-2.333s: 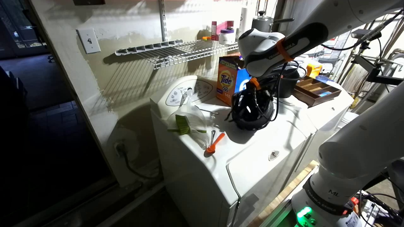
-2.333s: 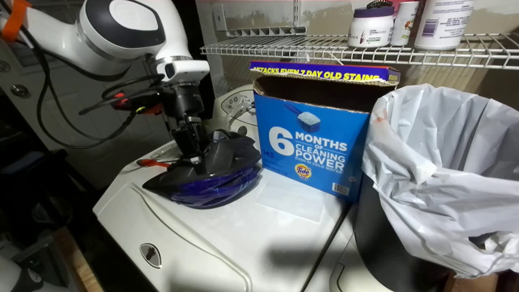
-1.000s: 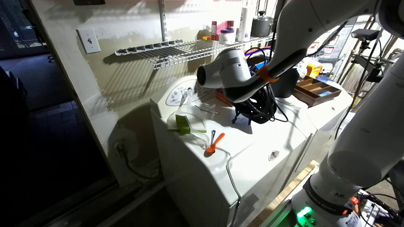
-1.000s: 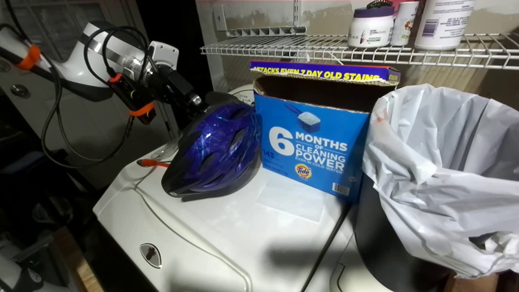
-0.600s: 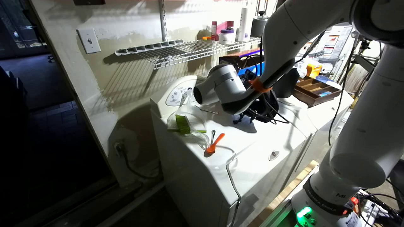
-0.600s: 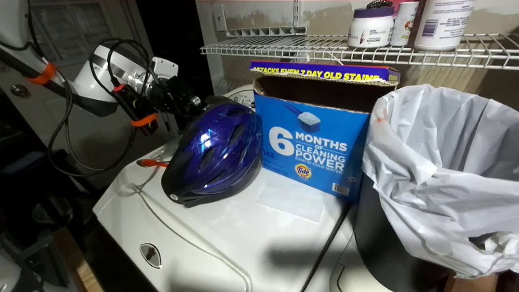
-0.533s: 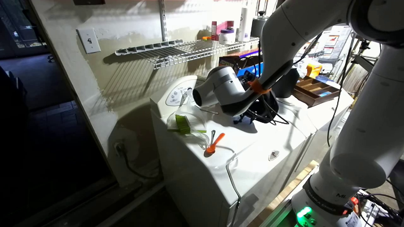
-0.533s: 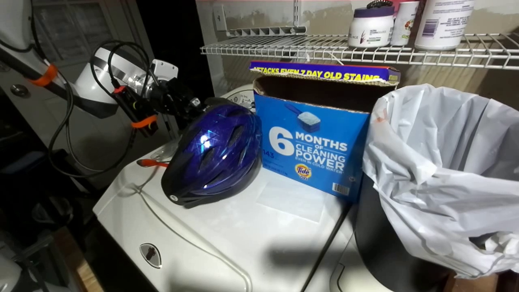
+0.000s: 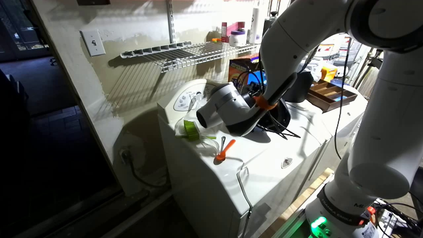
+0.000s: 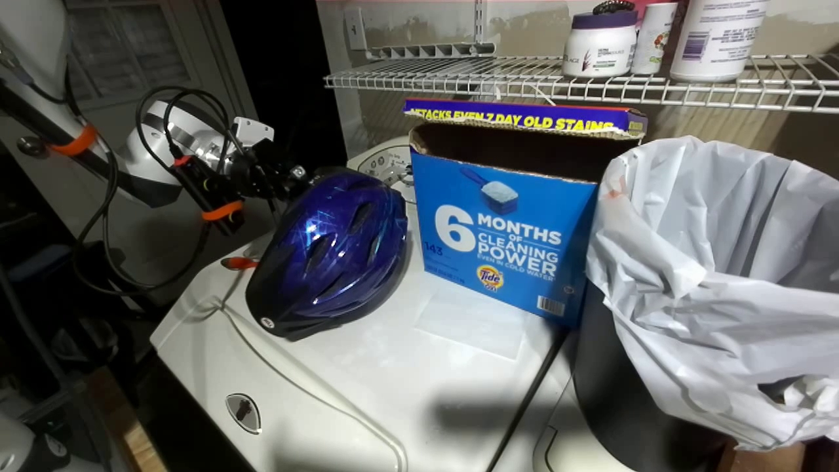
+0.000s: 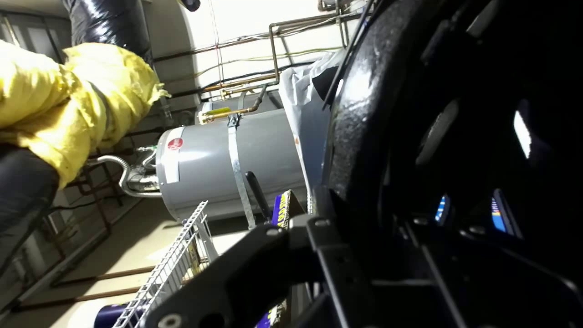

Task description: Place the helmet upright.

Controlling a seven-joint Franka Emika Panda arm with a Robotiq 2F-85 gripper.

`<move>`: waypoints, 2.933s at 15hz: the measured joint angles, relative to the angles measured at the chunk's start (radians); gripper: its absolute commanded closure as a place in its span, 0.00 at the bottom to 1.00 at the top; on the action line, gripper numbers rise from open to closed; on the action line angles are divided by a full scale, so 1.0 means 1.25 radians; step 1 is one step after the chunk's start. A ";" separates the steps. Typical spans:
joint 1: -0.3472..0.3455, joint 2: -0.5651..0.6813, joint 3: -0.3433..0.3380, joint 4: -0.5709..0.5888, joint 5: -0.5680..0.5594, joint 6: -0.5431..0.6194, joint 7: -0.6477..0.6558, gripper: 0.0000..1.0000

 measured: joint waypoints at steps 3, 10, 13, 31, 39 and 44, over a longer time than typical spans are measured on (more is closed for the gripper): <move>0.023 0.033 0.013 0.000 -0.006 -0.039 0.035 0.93; 0.053 0.138 0.019 0.033 -0.052 -0.124 0.126 0.93; 0.062 0.186 0.019 0.065 -0.053 -0.148 0.140 0.93; 0.127 0.366 0.037 0.201 -0.073 -0.316 0.144 0.93; 0.247 0.425 -0.084 0.231 -0.087 -0.334 0.142 0.93; 0.264 0.436 -0.093 0.244 -0.085 -0.335 0.141 0.40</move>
